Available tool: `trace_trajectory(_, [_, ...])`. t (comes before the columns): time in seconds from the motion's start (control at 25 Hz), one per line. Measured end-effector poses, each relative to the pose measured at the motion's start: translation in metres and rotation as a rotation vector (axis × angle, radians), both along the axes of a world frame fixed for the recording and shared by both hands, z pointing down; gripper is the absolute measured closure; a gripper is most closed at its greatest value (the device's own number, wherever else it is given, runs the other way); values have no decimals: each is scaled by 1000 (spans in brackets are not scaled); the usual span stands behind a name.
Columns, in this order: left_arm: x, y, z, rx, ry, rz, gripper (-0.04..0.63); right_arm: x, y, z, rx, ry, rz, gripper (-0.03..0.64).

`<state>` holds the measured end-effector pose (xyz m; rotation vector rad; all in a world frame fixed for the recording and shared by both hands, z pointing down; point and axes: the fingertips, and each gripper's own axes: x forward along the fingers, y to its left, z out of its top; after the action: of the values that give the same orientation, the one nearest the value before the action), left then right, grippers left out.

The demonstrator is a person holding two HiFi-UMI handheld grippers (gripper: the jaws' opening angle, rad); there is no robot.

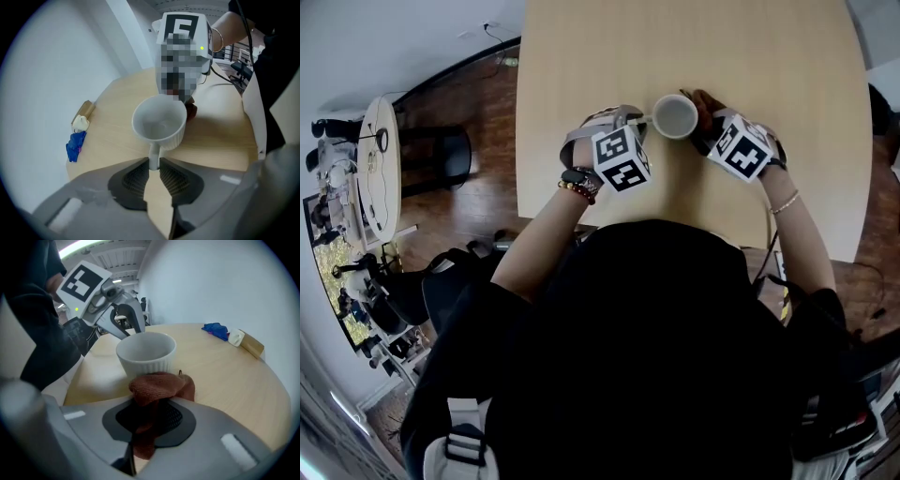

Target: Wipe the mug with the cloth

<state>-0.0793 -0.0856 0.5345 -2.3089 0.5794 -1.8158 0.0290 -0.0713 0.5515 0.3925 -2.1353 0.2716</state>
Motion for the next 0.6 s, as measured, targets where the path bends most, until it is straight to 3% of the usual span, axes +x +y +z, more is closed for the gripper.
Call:
trace_trajectory(0.32, [6,-16,-3,58,3,94,520,-2,17,1,-37,-13,-82,558])
trace_trajectory(0.6, [12,-23,-6,84,17,248,520,3,19,-34,0,-127,-82,558])
